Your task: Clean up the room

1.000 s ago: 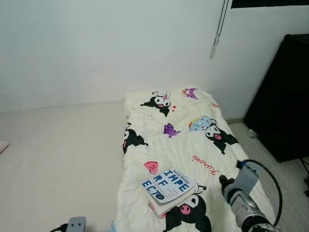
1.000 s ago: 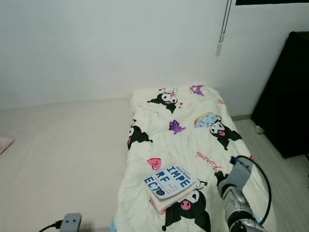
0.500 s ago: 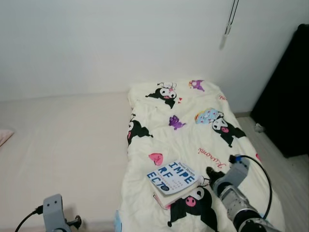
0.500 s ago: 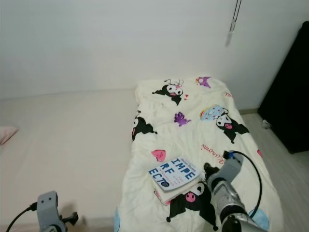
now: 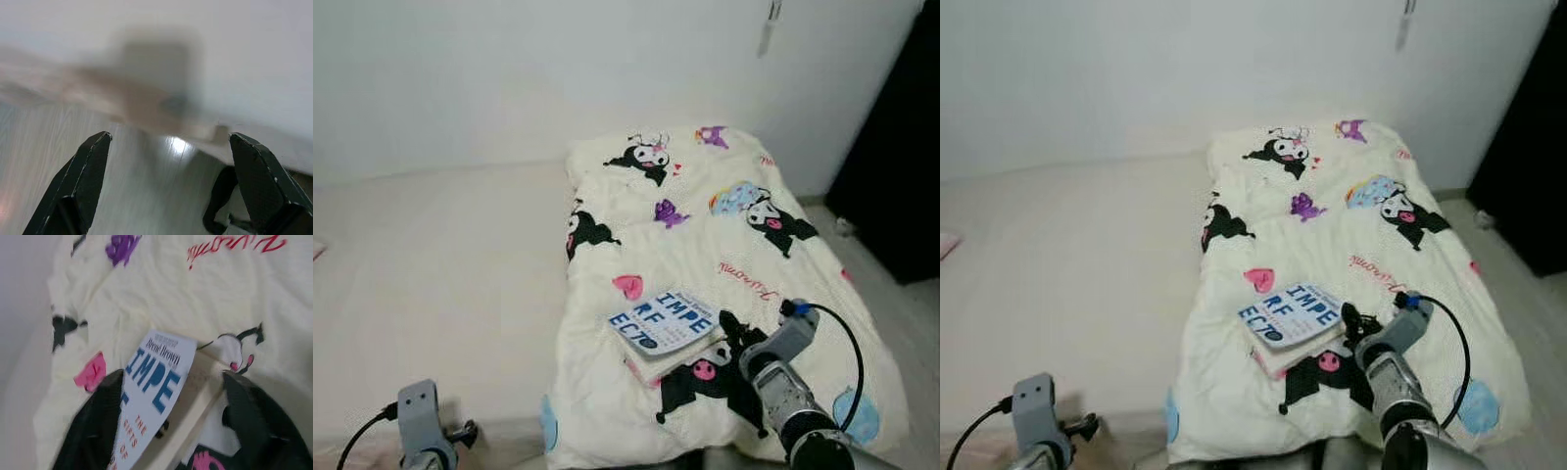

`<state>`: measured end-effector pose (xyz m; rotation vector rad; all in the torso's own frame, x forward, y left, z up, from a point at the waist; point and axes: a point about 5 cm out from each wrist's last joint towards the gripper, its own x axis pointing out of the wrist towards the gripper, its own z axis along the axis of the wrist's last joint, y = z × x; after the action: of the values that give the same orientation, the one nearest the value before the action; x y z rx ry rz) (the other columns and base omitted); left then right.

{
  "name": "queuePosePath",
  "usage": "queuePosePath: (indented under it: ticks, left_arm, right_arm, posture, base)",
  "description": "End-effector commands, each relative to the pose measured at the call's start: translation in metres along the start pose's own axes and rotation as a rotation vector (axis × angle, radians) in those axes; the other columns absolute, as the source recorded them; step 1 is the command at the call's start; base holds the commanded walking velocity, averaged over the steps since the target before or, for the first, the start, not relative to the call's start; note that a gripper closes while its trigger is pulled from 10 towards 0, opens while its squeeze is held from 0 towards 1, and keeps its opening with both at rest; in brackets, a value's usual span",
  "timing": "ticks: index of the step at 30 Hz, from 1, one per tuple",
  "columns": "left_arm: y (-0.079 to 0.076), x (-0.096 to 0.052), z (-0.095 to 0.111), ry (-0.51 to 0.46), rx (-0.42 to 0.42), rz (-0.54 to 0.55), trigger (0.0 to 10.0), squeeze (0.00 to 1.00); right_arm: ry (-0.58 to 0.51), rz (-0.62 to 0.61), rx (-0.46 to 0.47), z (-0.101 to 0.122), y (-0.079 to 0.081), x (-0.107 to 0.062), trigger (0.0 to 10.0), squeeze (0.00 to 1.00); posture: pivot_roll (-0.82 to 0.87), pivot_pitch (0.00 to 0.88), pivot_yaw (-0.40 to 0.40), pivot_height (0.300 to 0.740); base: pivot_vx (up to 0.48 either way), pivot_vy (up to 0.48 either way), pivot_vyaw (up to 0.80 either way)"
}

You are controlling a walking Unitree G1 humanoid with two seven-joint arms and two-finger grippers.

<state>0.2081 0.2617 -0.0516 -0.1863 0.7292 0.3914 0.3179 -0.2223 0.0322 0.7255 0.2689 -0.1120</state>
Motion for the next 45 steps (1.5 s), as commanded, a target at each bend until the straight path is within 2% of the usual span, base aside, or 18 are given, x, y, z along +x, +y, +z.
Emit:
queuePosePath:
  ticks: [1,6,10,16,17,18,19,26,34,36,41,42,43,45]
  left_arm:
    - [0.006,-0.004,-0.013,0.040,0.021,0.005,10.0,0.00]
    - [0.012,-0.006,-0.019,0.057,0.042,0.009,10.0,0.00]
    - [0.025,-0.011,-0.027,0.075,0.085,0.008,10.0,0.00]
    - [0.040,-0.016,-0.033,0.075,0.116,0.008,10.0,0.00]
    - [0.044,-0.018,-0.035,0.074,0.123,0.007,10.0,0.00]
    - [0.046,-0.019,-0.036,0.074,0.126,0.006,10.0,0.00]
    - [0.049,-0.020,-0.037,0.073,0.134,0.003,10.0,0.00]
    - [0.062,-0.027,-0.040,0.053,0.166,-0.014,10.0,0.00]
    - [0.080,-0.038,-0.046,0.037,0.203,-0.028,10.0,0.00]
    - [0.086,-0.044,-0.051,0.039,0.213,-0.031,10.0,0.00]
    - [0.087,-0.048,-0.056,0.040,0.220,-0.038,10.0,0.00]
    - [0.085,-0.048,-0.056,0.038,0.226,-0.049,10.0,0.00]
    - [0.085,-0.048,-0.056,0.038,0.226,-0.049,10.0,0.00]
    - [0.081,-0.048,-0.055,0.030,0.232,-0.069,10.0,0.00]
  right_arm:
    - [-0.018,0.017,0.030,0.003,0.002,0.001,10.0,1.00]
    - [0.009,0.018,0.044,-0.005,0.002,0.000,10.0,1.00]
    - [0.041,0.078,0.112,-0.026,0.009,-0.003,10.0,1.00]
    - [0.026,0.152,0.191,-0.034,0.021,-0.002,10.0,1.00]
    - [0.029,0.157,0.198,-0.036,0.023,-0.002,10.0,0.67]
    - [0.031,0.158,0.201,-0.037,0.024,-0.002,10.0,0.67]
    - [0.033,0.154,0.200,-0.037,0.025,-0.002,10.0,0.00]
    - [0.036,0.133,0.201,-0.033,0.028,0.002,10.0,0.00]
    - [-0.024,0.132,0.229,-0.017,0.024,0.004,10.0,0.00]
    - [-0.056,0.161,0.243,-0.007,0.025,0.006,10.0,0.00]
    - [-0.073,0.213,0.252,0.002,0.033,0.010,10.0,0.00]
    - [-0.075,0.248,0.253,0.005,0.039,0.012,10.0,0.00]
    - [-0.075,0.248,0.253,0.005,0.039,0.012,10.0,0.00]
    - [-0.078,0.310,0.251,0.010,0.053,0.017,10.0,0.00]
  posture:
    - [0.02,0.201,0.073,0.616]
    - [0.03,0.223,0.084,0.616]
    - [0.08,0.257,0.105,0.616]
    - [0.14,0.303,0.136,0.616]
    - [0.15,0.318,0.143,0.616]
    - [0.15,0.318,0.143,0.616]
    - [0.16,0.332,0.147,0.616]
    - [0.21,0.398,0.168,0.616]
    - [0.27,0.458,0.191,0.616]
    - [0.27,0.476,0.190,0.616]
    - [0.27,0.497,0.190,0.616]
    - [0.27,0.503,0.192,0.616]
    - [0.27,0.503,0.192,0.616]
    - [0.28,0.510,0.197,0.616]
  base:
    - [0.000,0.000,0.00]
    - [0.000,0.000,0.00]
    - [0.000,0.000,0.00]
    - [0.000,0.000,0.00]
    - [0.000,0.000,0.00]
    - [0.000,0.000,0.00]
    - [0.000,0.000,0.00]
    - [0.000,0.000,0.00]
    - [0.000,0.000,0.00]
    - [0.000,0.000,0.00]
    - [0.000,0.000,0.00]
    - [0.000,0.000,0.00]
    - [0.000,0.000,0.00]
    - [0.000,0.000,0.00]
